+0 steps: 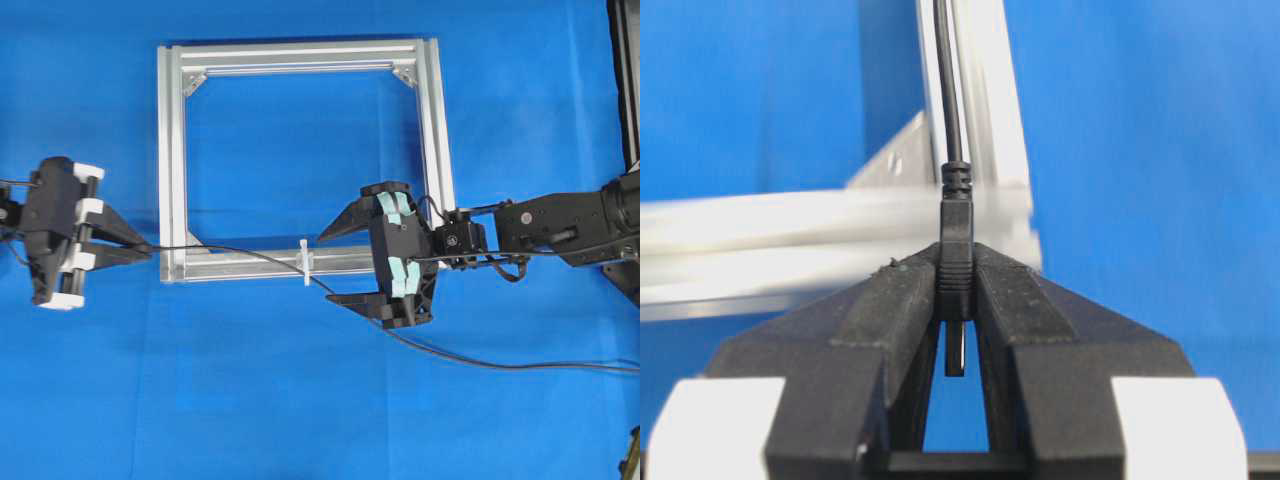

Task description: Insert the wire through the string loop located in the center.

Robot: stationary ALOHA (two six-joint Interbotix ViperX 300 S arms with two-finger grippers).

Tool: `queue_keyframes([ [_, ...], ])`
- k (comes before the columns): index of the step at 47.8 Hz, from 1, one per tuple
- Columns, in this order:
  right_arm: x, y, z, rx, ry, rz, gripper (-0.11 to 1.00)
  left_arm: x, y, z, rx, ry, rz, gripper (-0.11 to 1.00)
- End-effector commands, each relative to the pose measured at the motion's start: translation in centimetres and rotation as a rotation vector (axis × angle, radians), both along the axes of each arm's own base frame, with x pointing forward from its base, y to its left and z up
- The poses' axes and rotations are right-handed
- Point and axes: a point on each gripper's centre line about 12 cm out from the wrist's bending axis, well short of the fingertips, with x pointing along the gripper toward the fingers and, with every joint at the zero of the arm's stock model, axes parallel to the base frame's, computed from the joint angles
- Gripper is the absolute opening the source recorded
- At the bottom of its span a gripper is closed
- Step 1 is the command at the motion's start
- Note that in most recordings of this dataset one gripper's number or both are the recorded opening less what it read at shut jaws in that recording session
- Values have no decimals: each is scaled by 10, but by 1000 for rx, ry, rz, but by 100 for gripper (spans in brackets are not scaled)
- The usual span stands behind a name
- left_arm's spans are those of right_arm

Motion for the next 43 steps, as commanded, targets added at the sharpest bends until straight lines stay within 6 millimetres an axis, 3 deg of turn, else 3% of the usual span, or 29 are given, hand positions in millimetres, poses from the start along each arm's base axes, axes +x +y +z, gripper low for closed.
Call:
queue_keyframes([
  [1,5,2,16,7,-49,2,88,-8,0,2,-3,-3,-3,7],
  [16,4,1,15,0,-46,5,88,-23,-2,14,-11,-47,-29,7],
  [37,4,1,18,0,-52,6,88,-25,-9,14,-10,-27,-64,8],
  [39,4,1,18,0,-52,6,88,-25,-9,14,-9,-25,-64,10],
  [43,5,1,19,0,-56,6,88,-25,-8,14,-9,-24,-63,32],
])
